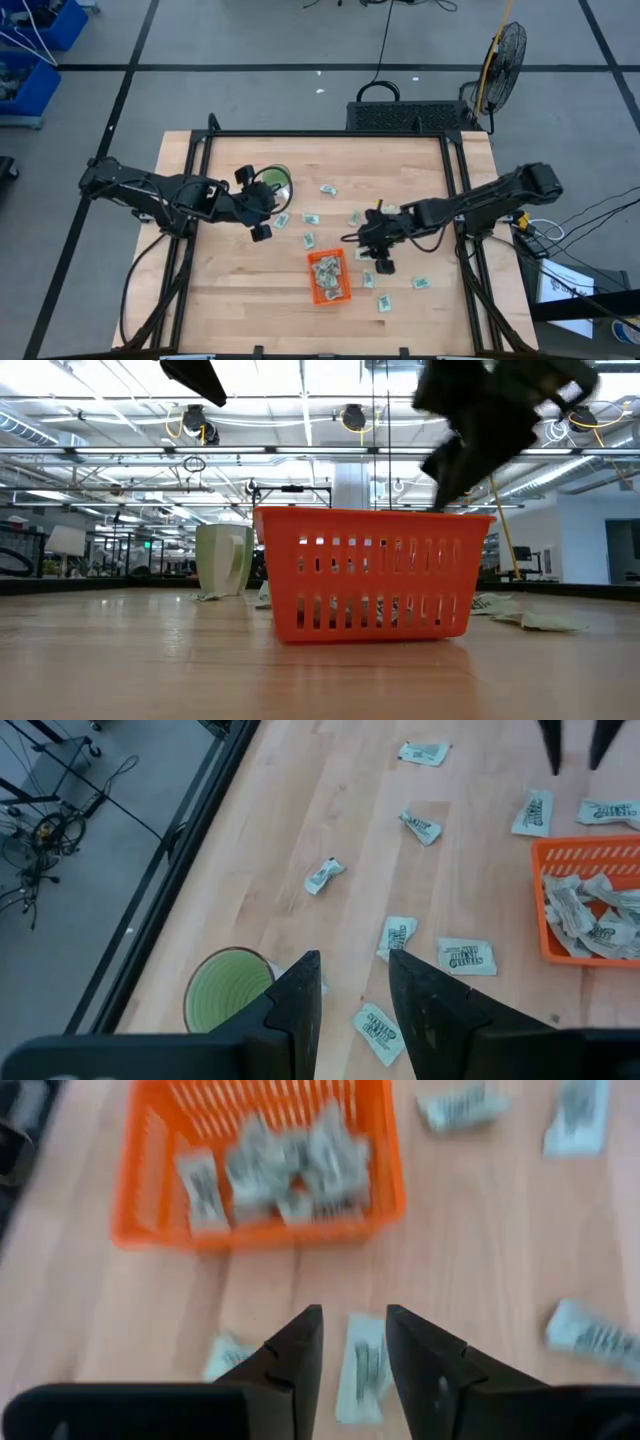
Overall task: Pick and place Stevia / Truvia into bins
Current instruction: Put the stevia packet into the orange basket
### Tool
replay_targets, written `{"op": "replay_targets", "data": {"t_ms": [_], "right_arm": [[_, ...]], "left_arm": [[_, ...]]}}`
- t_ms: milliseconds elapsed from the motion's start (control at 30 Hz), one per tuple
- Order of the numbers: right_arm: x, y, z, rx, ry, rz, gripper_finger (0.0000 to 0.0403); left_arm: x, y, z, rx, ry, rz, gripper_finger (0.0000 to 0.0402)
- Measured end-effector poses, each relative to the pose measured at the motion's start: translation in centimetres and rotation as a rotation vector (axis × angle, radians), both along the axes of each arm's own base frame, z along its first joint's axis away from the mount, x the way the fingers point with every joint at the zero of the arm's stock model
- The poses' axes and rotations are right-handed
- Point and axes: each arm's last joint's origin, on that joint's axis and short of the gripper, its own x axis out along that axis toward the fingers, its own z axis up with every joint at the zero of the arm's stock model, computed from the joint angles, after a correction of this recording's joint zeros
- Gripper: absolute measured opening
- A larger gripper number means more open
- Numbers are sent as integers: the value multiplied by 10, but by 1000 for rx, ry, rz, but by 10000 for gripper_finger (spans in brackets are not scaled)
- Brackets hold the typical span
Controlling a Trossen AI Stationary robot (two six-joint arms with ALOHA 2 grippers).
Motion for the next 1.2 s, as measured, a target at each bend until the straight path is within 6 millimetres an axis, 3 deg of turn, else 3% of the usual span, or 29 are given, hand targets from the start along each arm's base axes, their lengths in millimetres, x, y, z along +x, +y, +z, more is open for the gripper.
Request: {"op": "replay_targets", "data": {"t_ms": [167,333,600,900,1200], "right_arm": [[-21,-4,-45,26,-77,-6,128],[-33,-7,-66,-85,-101,10,148],[-39,-6,-81,-153,-34,24,154],[-37,-4,-80,-143,-57,29,147],[-41,-3,-98,-57,-41,30,92]], "left_arm": [[1,0,0,10,0,-13,127],[2,0,1,22,-7,-28,127],[2,0,1,21,-10,-28,127],[2,0,2,34,-14,-17,127],[2,0,2,30,-16,-13,127]]}}
